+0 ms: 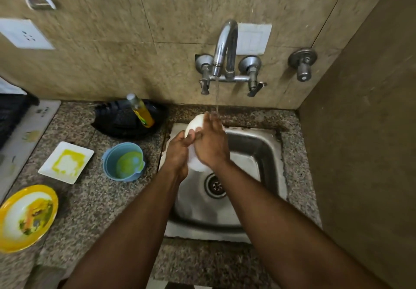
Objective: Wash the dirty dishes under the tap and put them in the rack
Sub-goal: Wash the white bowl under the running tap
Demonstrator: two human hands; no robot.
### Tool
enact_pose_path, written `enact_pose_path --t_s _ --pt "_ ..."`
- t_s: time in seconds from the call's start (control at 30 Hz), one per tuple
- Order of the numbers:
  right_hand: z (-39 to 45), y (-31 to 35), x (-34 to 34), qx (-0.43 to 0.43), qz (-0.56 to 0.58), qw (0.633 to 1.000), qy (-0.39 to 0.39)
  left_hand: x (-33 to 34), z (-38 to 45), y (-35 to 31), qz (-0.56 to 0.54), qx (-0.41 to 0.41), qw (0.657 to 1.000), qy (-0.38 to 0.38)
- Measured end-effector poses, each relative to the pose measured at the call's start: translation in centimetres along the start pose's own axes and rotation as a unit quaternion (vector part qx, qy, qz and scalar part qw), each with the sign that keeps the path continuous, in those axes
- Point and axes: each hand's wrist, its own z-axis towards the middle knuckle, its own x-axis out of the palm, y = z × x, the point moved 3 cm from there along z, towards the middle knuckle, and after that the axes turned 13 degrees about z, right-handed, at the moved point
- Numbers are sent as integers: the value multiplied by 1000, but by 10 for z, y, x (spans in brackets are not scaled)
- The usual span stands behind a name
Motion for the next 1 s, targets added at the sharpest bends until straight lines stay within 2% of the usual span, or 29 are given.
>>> enact_pose_path --t_s 0.07,0.13,0.17,0.27,0.3,0.33,0.37,0.43,0.5,0.53,0.6,0.7,0.77,0.87,0.93,1.0 --pt "18 -6 -7 110 54 992 23 -2 -5 5 13 4 1000 0" --pt "26 -7 -8 146 63 987 23 -3 -9 9 12 12 1000 -3" --pt "25 -4 -4 114 31 993 1 -4 -10 10 11 14 1000 -11" --pt "1 8 8 -104 -6 992 -64 -2 -11 3 -13 9 1000 -27" --pt "-4 6 9 -146 1 987 -67 -2 -11 -1 -17 12 1000 -21" --pt "-3 1 10 -149 12 987 -65 -3 -11 -2 -19 13 1000 -14" --pt "2 -4 9 -119 27 991 -63 -4 -11 -4 -20 12 1000 -7" --pt "14 -13 1 6 106 992 -65 -5 -14 -2 -26 4 1000 2" --pt "28 -23 -13 138 228 962 -59 -3 -18 4 -31 5 999 10" --pt "32 -28 -20 175 264 948 -39 -3 -21 7 -40 6 999 11" --pt "32 -43 -31 201 329 923 2 -5 -21 11 -82 5 997 10" --pt "12 -59 -34 290 457 840 42 -9 -21 5 -140 -4 990 -5" --pt "5 -66 -28 293 552 778 68 -11 -20 -3 -155 -38 987 -19" --pt "3 -65 -29 258 680 684 45 -8 -13 -8 -134 -73 988 -35" --pt "6 -61 -32 254 701 666 22 -6 -3 -10 -103 -78 990 -64" --pt "12 -58 -36 261 702 663 -4 -2 9 -11 -46 -66 994 -74"
